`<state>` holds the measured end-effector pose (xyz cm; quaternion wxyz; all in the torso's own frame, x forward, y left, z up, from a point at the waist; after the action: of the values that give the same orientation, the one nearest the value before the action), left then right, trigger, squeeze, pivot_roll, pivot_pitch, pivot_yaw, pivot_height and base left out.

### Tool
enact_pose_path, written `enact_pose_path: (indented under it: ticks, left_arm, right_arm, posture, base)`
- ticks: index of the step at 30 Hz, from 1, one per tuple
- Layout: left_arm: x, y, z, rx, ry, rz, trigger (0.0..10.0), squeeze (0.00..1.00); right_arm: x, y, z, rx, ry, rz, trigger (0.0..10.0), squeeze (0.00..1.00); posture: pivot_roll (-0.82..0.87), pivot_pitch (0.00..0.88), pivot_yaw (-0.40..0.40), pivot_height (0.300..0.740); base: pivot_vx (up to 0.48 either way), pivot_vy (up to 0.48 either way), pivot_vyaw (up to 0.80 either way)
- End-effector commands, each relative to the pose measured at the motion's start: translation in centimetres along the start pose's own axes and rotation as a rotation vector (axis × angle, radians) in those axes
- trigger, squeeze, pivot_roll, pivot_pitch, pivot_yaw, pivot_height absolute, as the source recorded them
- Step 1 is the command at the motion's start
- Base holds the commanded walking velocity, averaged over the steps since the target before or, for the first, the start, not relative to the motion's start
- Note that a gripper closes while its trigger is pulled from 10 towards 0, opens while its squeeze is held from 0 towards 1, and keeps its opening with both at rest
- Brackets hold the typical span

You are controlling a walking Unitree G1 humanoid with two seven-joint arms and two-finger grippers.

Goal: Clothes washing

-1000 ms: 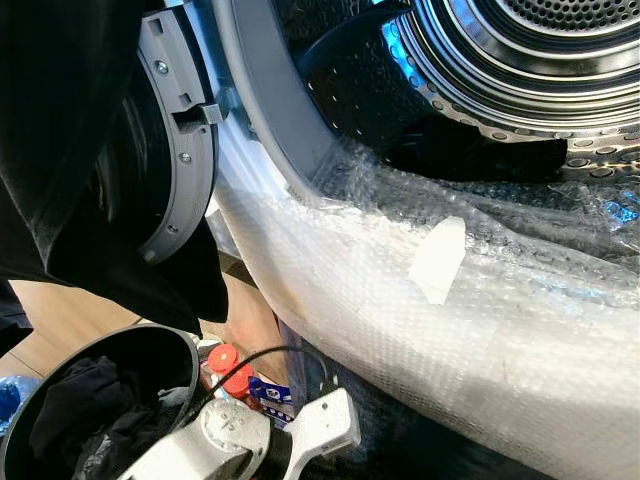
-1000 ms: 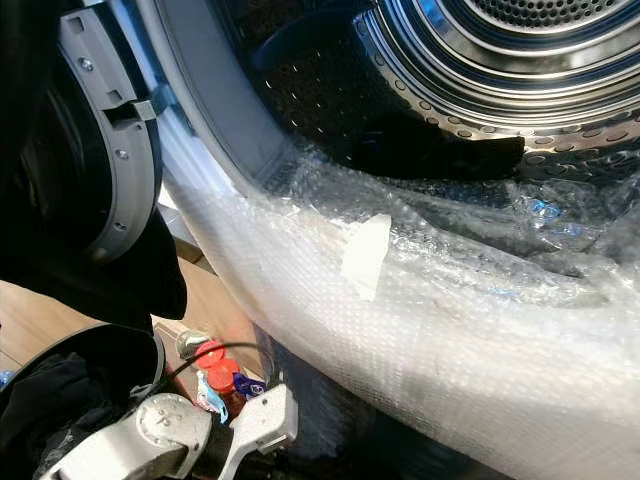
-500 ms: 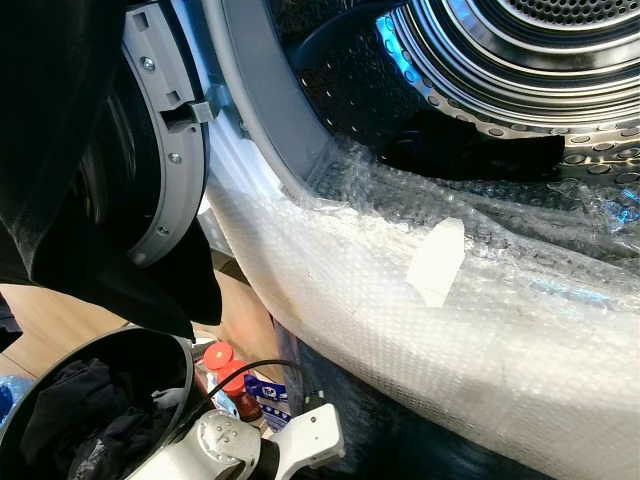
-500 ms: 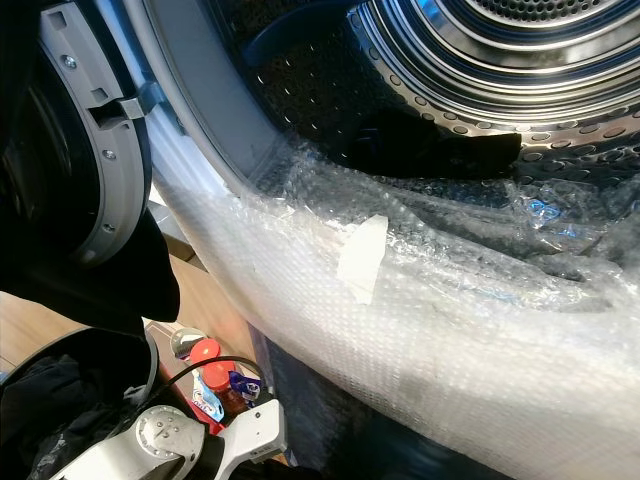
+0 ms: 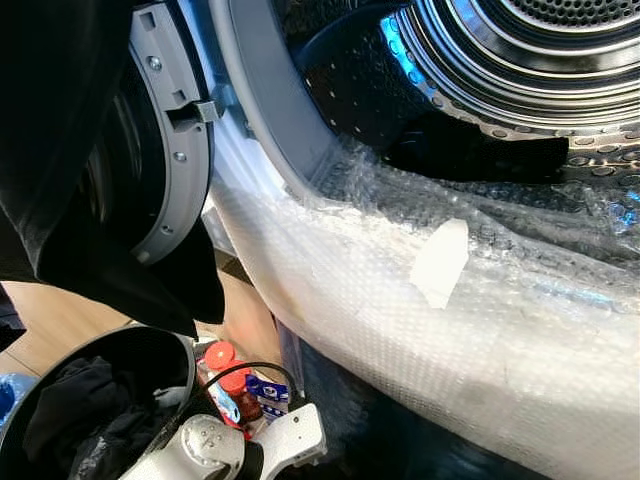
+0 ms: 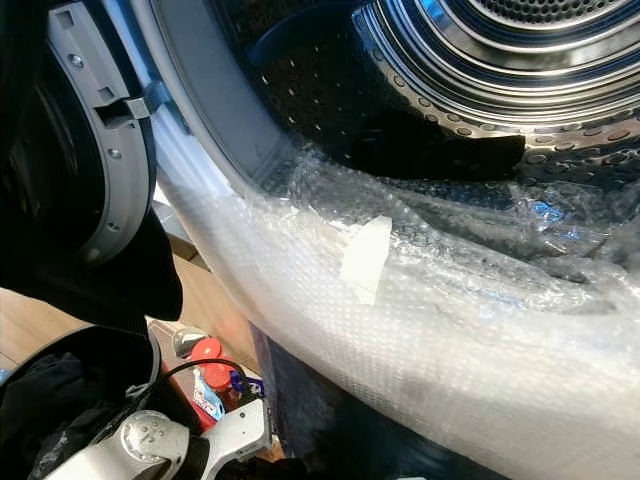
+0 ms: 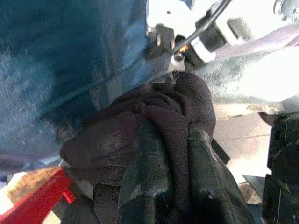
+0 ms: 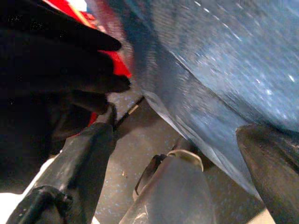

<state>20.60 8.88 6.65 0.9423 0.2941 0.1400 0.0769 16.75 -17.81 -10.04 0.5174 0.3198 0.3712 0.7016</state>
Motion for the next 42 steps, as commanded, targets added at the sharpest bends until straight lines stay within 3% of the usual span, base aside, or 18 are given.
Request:
enact_pose_path:
  ticks: [1,7,16,19,22,24,25,26,30,37,42]
  left_arm:
    - [0.4,1.0,-0.1,0.002,-0.004,0.032,0.0,0.0]
    - [0.6,1.9,-1.7,0.08,-0.002,0.052,0.0,0.0]
    - [0.2,2.2,-3.1,0.146,-0.001,0.047,0.0,0.0]
    - [0.1,2.3,-3.3,0.145,0.007,0.051,0.0,0.0]
    - [0.1,2.5,-3.3,0.146,0.006,0.051,0.0,0.0]
    - [0.2,2.6,-3.3,0.149,0.008,0.054,0.0,0.0]
    - [0.2,2.7,-3.5,0.149,0.015,0.064,0.0,0.0]
    - [0.3,2.8,-3.5,0.15,0.018,0.068,0.0,0.0]
    - [0.5,2.9,-3.4,0.145,0.02,0.075,0.0,0.0]
    - [0.9,2.5,-2.6,0.129,-0.01,0.068,0.0,0.0]
    - [1.4,2.1,-1.7,0.108,-0.038,0.075,0.0,0.0]
  right_arm:
    - [0.7,-0.2,1.0,-0.044,0.048,0.06,10.0,0.0]
    - [0.8,0.3,2.0,-0.1,0.21,0.213,10.0,0.0]
    - [0.5,1.2,2.3,-0.139,0.322,0.366,10.0,0.0]
    - [0.5,2.2,2.7,-0.192,0.387,0.49,10.0,0.0]
    - [0.5,2.6,3.3,-0.23,0.399,0.517,10.0,0.0]
    - [0.5,3.0,4.6,-0.299,0.337,0.546,10.0,0.0]
    - [0.6,3.6,5.7,-0.363,0.314,0.58,10.0,0.78]
    - [0.6,3.8,6.0,-0.377,0.334,0.592,10.0,1.0]
    - [0.9,4.5,6.5,-0.389,0.406,0.628,10.0,1.0]
    - [2.0,8.1,6.4,-0.35,0.581,0.874,10.0,1.0]
    - [2.6,8.3,7.4,-0.352,0.627,0.883,10.0,1.0]
  posture:
    - [0.06,0.034,0.106,0.74]
    - [0.06,0.031,0.099,0.74]
    - [0.06,0.021,0.089,0.74]
    - [0.06,0.023,0.089,0.74]
    - [0.05,0.038,0.091,0.74]
    - [0.05,0.043,0.093,0.74]
    - [0.05,0.043,0.093,0.74]
    - [0.04,0.048,0.098,0.74]
    - [0.04,0.052,0.095,0.74]
    - [0.04,0.07,0.095,0.74]
    - [0.04,0.078,0.089,0.74]
  base:
    - [0.0,0.0,0.0]
    - [0.0,0.0,0.0]
    - [0.0,0.0,0.0]
    - [0.0,0.0,0.0]
    - [0.0,0.0,0.0]
    - [0.0,0.0,0.0]
    - [0.0,0.0,0.0]
    - [0.0,0.0,0.0]
    - [0.0,0.0,0.0]
    - [0.0,0.0,0.0]
    - [0.0,0.0,0.0]
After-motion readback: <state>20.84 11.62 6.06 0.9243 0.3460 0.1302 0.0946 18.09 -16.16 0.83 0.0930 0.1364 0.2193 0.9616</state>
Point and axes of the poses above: a point about 5 cm out from each wrist's last joint towards the gripper, its own y axis pointing back from the gripper into the wrist, its own z axis along the axis of the wrist's last joint, x = y × z, the point moved 1 cm from there along -y, pointing out of the wrist towards the gripper, and after that the axes turned 3 degrees about y, right-handed, at the moved point
